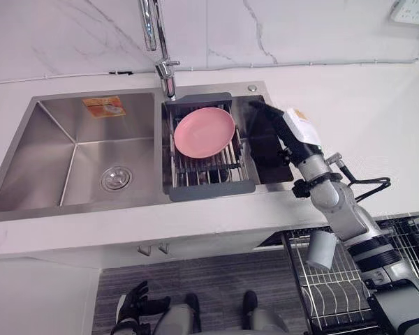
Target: Walk over to the sink, pick up the cup, carry it to the dishwasher, place the cup inside the dishwasher, then close the dishwasher door
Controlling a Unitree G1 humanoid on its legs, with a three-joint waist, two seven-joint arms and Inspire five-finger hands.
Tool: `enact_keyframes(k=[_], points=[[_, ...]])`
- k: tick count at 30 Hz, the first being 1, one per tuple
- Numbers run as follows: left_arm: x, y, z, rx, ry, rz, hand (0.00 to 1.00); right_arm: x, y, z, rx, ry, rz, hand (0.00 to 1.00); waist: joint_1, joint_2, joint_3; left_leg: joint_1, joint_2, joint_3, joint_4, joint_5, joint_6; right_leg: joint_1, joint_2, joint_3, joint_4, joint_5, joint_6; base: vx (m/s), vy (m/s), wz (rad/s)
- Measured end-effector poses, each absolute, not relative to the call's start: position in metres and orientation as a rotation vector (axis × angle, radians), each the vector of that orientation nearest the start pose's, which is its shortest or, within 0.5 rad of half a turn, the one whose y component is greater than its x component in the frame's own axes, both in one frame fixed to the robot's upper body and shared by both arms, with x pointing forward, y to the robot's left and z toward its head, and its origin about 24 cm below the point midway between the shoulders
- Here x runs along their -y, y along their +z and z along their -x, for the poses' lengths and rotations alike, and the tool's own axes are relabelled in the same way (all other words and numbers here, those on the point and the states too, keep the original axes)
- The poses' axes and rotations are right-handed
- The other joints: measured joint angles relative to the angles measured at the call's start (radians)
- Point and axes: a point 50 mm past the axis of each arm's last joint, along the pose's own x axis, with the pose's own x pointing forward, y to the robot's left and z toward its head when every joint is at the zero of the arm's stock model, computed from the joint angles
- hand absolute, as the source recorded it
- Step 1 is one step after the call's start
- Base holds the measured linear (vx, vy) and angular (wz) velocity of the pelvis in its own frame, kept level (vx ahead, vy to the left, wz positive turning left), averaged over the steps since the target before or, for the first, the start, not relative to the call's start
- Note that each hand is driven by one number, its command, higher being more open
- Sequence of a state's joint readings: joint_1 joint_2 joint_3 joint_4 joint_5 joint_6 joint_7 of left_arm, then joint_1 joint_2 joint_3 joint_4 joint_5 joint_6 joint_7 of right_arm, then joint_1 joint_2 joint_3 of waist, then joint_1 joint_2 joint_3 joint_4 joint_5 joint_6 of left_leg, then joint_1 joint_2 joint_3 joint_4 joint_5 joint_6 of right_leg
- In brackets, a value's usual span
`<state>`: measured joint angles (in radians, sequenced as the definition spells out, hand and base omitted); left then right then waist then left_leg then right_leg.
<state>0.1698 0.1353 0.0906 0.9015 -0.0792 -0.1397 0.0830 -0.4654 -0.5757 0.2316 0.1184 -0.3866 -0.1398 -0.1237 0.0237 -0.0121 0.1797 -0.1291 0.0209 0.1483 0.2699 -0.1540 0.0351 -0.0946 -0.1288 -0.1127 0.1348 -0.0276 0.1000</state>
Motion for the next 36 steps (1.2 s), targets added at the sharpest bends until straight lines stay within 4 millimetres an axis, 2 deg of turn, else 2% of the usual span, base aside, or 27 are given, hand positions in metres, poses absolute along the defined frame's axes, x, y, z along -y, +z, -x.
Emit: enact_keyframes(k=[7, 10, 13, 17, 21, 24, 31, 36], points=[[-0.224, -0.142, -0.101, -0.901, 0.297, -0.059, 0.90, 0.165, 0.179, -0.317, 0.614, 0.089, 0.943, 0.90, 0.006, -0.001, 0.015, 0.002, 0.001, 0.002, 0.009, -0.002, -0.003, 0.005, 0.001, 0.007, 0.000, 0.000, 0.000, 0.00, 0.000, 0.00], [-0.223, -0.142, -0.102, -0.896, 0.296, -0.058, 0.90, 0.163, 0.179, -0.317, 0.614, 0.104, 0.942, 0.90, 0.012, 0.000, 0.022, 0.001, 0.002, 0.002, 0.010, -0.003, -0.004, 0.005, 0.002, 0.010, 0.000, 0.000, -0.001, -0.03, -0.002, -0.01], [-0.223, -0.141, -0.103, -0.889, 0.295, -0.059, 0.90, 0.157, 0.176, -0.319, 0.605, 0.151, 0.949, 0.90, 0.014, 0.000, 0.029, -0.002, 0.004, 0.001, 0.009, -0.004, -0.006, 0.004, 0.005, 0.011, 0.000, -0.003, -0.003, -0.04, -0.006, 0.00], [-0.223, -0.140, -0.104, -0.883, 0.295, -0.059, 0.90, 0.148, 0.162, -0.328, 0.540, 0.237, 0.996, 0.90, 0.016, 0.000, 0.031, -0.012, 0.007, -0.004, 0.010, -0.006, -0.007, -0.002, 0.008, 0.007, 0.000, -0.007, -0.008, -0.03, -0.008, 0.05], [-0.223, -0.139, -0.106, -0.865, 0.296, -0.059, 0.90, 0.147, 0.153, -0.337, 0.479, 0.277, 1.053, 0.90, 0.024, -0.001, 0.051, -0.031, 0.008, -0.013, 0.013, -0.006, -0.007, -0.016, 0.009, -0.004, 0.006, -0.007, -0.009, -0.04, -0.008, 0.10], [-0.223, -0.137, -0.111, -0.844, 0.297, -0.058, 0.90, 0.150, 0.146, -0.345, 0.422, 0.295, 1.117, 0.90, 0.044, -0.001, 0.062, -0.054, 0.010, -0.019, 0.032, -0.006, -0.007, -0.030, 0.009, -0.008, 0.010, -0.006, -0.009, -0.02, 0.003, 0.05], [-0.224, -0.131, -0.123, -0.794, 0.303, -0.044, 0.90, 0.145, 0.179, -0.367, 0.487, 0.226, 1.252, 0.90, 0.047, 0.000, 0.106, -0.092, 0.011, -0.029, 0.060, -0.006, -0.006, -0.054, 0.009, -0.016, 0.021, -0.006, -0.009, -0.02, 0.003, 0.03], [-0.224, -0.123, -0.135, -0.736, 0.317, -0.018, 0.90, 0.150, 0.199, -0.383, 0.496, 0.137, 1.339, 0.90, 0.078, 0.001, 0.142, -0.124, 0.010, -0.056, 0.077, -0.005, -0.006, -0.066, 0.009, -0.044, 0.024, -0.007, -0.009, 0.00, -0.011, 0.15]])
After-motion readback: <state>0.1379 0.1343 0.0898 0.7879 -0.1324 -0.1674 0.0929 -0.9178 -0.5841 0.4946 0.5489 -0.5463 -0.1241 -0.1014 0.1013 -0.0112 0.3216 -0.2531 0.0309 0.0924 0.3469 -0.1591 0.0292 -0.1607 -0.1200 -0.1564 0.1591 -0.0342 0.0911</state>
